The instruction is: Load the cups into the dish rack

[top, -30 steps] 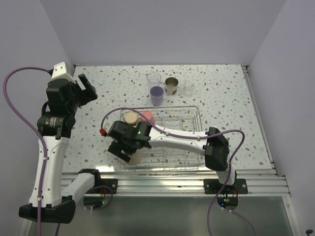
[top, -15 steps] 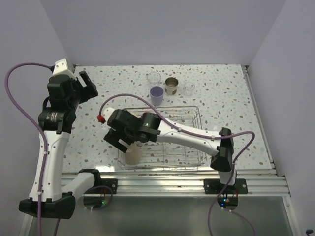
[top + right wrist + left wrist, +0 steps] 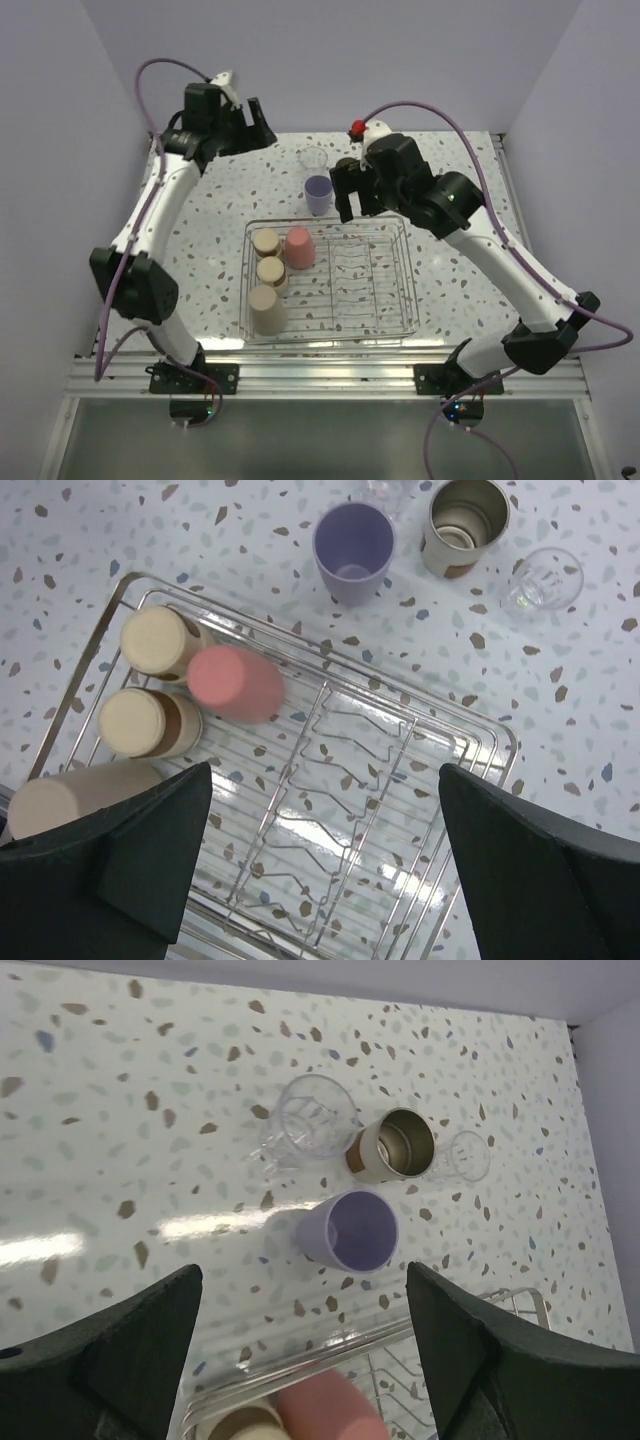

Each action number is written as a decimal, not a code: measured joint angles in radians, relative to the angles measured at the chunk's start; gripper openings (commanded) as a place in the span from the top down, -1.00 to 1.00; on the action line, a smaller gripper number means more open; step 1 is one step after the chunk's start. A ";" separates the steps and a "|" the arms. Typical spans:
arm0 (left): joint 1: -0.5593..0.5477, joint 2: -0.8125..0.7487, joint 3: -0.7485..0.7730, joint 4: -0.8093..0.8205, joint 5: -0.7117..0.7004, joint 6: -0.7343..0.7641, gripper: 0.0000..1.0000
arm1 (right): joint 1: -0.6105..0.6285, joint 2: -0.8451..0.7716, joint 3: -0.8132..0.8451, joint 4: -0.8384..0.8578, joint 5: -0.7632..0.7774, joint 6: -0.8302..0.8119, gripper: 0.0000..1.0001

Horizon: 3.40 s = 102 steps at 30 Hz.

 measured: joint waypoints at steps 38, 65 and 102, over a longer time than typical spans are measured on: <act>-0.223 0.671 0.330 -0.135 0.088 0.070 0.55 | -0.045 -0.257 -0.371 -0.040 0.012 0.090 -0.97; -0.123 0.128 0.062 0.093 0.272 -0.040 1.00 | -0.045 -0.211 -0.234 0.189 -0.003 0.090 -0.97; 0.097 -0.497 -0.686 0.988 0.545 -0.710 1.00 | -0.164 0.051 -0.334 1.270 -0.760 1.051 -0.97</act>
